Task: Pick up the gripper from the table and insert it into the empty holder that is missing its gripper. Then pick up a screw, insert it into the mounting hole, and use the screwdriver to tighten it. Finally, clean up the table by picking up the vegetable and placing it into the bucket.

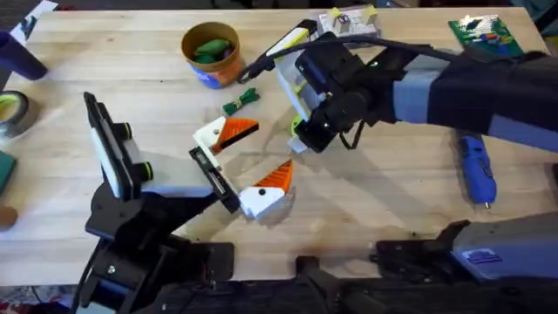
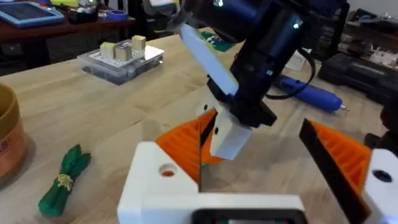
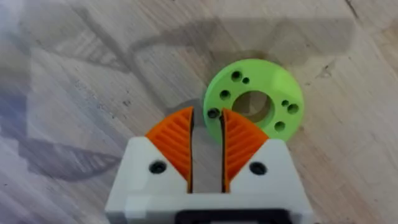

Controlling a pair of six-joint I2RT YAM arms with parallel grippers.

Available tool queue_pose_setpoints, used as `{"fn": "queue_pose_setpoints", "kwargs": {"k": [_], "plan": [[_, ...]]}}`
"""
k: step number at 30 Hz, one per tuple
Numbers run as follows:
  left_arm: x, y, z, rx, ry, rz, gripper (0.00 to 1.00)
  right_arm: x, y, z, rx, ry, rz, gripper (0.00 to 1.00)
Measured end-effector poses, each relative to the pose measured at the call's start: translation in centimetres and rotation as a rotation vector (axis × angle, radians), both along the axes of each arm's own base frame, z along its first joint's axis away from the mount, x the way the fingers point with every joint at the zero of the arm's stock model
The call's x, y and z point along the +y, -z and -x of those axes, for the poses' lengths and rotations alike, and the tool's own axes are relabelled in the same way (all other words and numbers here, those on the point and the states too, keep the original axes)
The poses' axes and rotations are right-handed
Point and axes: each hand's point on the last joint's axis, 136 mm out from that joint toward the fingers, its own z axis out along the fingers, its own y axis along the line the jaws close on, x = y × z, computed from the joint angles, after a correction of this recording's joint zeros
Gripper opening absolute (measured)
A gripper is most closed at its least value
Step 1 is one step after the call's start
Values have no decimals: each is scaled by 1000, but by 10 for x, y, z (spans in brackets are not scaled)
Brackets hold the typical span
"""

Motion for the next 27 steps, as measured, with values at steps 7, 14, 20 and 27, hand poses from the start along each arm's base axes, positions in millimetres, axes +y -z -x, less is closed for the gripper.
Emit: {"fn": "queue_pose_setpoints", "kwargs": {"k": [7,14,20,27], "plan": [[0,0,0,0,0,0,990,0,6,-2,4,-1,11,106],[0,0,0,0,0,0,990,-1,6,-3,-2,2,14,9],[0,0,0,0,0,0,990,-1,6,-3,-2,2,14,8],[0,0,0,0,0,0,990,-4,4,2,24,2,33,7]]}}
